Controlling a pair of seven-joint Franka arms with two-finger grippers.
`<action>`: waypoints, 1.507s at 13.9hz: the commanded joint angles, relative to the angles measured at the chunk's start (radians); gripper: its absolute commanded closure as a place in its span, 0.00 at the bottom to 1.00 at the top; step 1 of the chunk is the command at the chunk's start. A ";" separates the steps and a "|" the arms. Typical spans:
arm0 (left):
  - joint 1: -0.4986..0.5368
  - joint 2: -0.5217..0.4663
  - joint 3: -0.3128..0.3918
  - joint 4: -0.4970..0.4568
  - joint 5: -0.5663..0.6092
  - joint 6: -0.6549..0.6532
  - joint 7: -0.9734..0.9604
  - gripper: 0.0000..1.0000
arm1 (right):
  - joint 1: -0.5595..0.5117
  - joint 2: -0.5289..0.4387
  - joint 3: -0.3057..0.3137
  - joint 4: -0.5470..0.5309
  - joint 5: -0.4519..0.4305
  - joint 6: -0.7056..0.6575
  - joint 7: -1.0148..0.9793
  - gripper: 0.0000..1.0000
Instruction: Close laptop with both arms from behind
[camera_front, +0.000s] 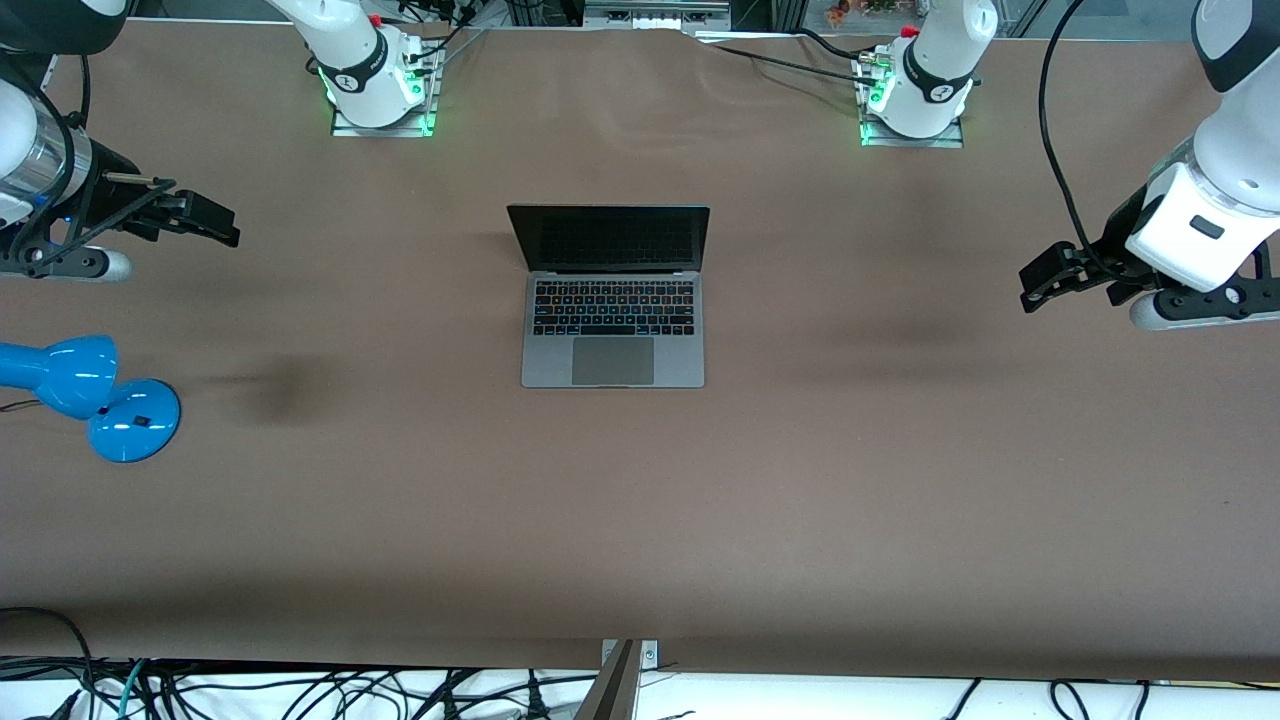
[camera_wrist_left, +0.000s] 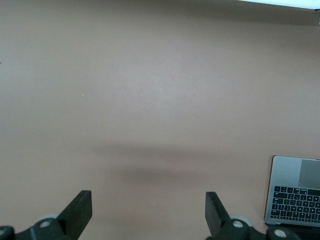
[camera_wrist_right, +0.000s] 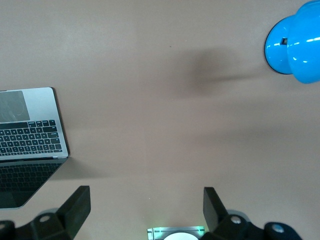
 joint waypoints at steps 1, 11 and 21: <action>0.007 -0.026 0.002 -0.022 -0.006 0.003 0.001 0.00 | -0.009 -0.014 0.009 0.005 -0.010 -0.026 -0.011 0.00; -0.003 -0.029 0.000 0.009 0.030 -0.064 0.022 0.00 | -0.010 -0.005 0.012 -0.006 -0.030 -0.023 -0.019 0.00; 0.006 -0.023 0.002 -0.003 -0.079 -0.094 0.119 0.09 | -0.005 0.035 0.026 -0.010 -0.023 -0.021 -0.021 0.00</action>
